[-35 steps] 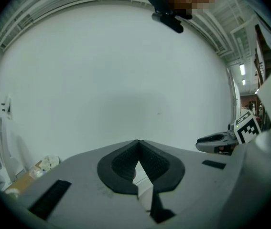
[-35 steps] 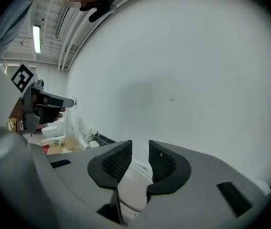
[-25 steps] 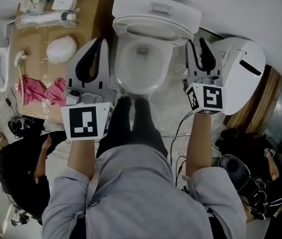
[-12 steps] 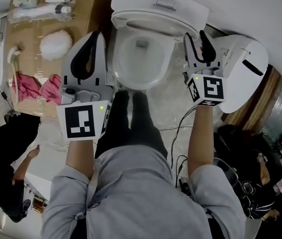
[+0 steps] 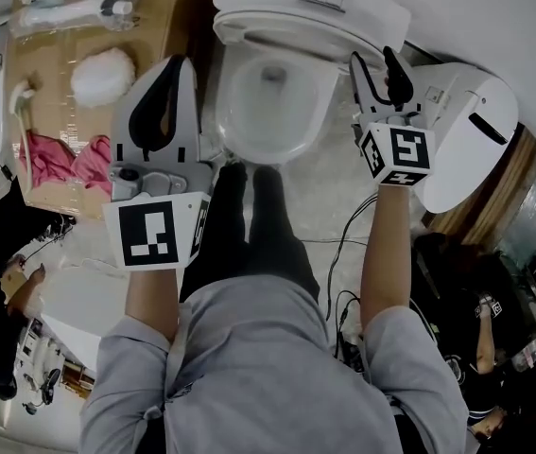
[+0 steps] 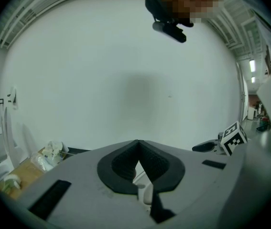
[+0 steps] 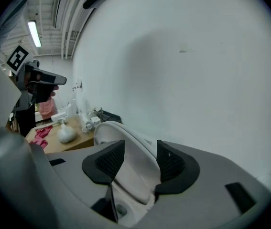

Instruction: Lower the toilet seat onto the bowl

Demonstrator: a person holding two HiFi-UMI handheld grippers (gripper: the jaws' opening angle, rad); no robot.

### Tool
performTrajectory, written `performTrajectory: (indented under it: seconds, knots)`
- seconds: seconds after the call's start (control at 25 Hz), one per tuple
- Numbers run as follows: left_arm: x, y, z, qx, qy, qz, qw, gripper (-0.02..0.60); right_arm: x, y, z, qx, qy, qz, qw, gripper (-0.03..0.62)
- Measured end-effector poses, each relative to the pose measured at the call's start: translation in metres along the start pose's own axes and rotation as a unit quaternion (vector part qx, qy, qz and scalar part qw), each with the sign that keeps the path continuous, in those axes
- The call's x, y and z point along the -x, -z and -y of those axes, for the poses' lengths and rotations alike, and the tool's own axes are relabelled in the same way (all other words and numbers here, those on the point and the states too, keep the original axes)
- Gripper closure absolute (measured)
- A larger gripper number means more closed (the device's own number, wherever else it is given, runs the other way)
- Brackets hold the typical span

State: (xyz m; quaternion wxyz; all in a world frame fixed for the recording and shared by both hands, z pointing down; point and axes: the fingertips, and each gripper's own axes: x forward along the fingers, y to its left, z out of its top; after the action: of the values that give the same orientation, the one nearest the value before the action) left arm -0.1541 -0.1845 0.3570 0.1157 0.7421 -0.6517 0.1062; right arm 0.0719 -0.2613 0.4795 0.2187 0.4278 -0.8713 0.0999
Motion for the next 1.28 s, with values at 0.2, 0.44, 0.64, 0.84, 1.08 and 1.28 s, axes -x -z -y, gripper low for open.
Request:
performTrajectory:
  seconds: [0.2, 0.44, 0.64, 0.84, 1.08, 1.28]
  knots:
    - [0.000, 0.006, -0.001, 0.002, -0.002, -0.005, 1.0000, 0.583, -0.006, 0.013, -0.001, 0.002, -0.005, -0.011, 1.000, 0.407]
    - [0.005, 0.010, 0.000, 0.002, -0.003, -0.006, 1.0000, 0.581, 0.000, 0.014, -0.004, 0.007, -0.005, -0.009, 1.000, 0.407]
    - [0.009, 0.012, 0.001, 0.002, -0.002, -0.008, 1.0000, 0.582, 0.007, 0.017, -0.006, 0.007, 0.000, -0.008, 1.000, 0.407]
    - [0.015, 0.016, 0.004, 0.001, 0.001, -0.009, 1.0000, 0.581, 0.015, 0.022, -0.012, 0.007, 0.000, -0.006, 1.000, 0.407]
    - [0.025, 0.021, 0.011, -0.001, 0.003, -0.008, 1.0000, 0.583, 0.029, 0.030, -0.021, 0.012, -0.002, -0.006, 1.000, 0.408]
    - [0.034, 0.025, 0.014, -0.002, 0.005, -0.008, 1.0000, 0.583, 0.040, 0.037, -0.030, 0.012, -0.001, -0.007, 1.000, 0.414]
